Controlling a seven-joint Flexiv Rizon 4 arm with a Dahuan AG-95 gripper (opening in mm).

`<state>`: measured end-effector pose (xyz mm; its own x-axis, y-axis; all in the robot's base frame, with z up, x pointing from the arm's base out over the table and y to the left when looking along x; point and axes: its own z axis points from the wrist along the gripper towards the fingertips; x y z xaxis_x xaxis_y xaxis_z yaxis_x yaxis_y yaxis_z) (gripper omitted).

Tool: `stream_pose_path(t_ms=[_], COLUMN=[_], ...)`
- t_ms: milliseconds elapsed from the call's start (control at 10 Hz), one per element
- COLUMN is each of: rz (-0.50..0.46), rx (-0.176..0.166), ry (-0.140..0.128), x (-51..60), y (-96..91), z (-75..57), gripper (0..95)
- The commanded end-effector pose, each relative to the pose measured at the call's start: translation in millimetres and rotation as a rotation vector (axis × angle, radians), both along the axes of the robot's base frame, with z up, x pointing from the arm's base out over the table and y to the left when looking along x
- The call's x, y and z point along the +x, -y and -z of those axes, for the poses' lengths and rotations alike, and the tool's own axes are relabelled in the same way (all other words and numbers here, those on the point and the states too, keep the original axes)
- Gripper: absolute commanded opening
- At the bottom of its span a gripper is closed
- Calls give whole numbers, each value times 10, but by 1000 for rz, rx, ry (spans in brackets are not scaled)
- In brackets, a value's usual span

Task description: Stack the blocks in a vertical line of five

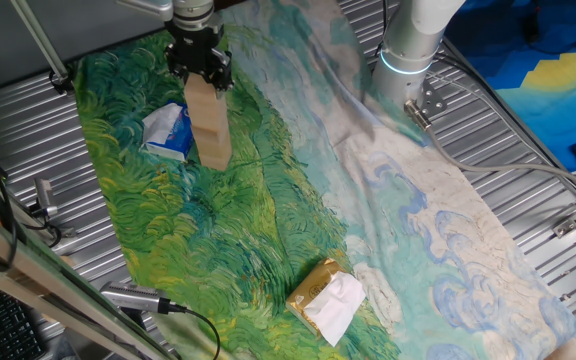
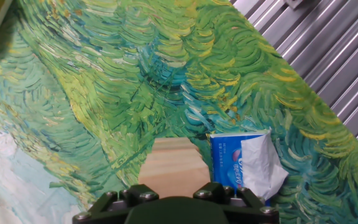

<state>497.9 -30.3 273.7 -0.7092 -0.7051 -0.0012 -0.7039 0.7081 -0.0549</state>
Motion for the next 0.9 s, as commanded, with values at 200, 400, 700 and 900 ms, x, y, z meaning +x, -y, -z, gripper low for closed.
stream_pose_path(t_ms=[200,400,700,900], rz=[-9,-11,-13,-12], rx=[2,1,2,5], ry=[-8,-10,-18,-40], x=[0,-3,-14,-41], y=[-1,0,8,-13], z=[2,2,-24,-174], gripper=[760,760,760,760])
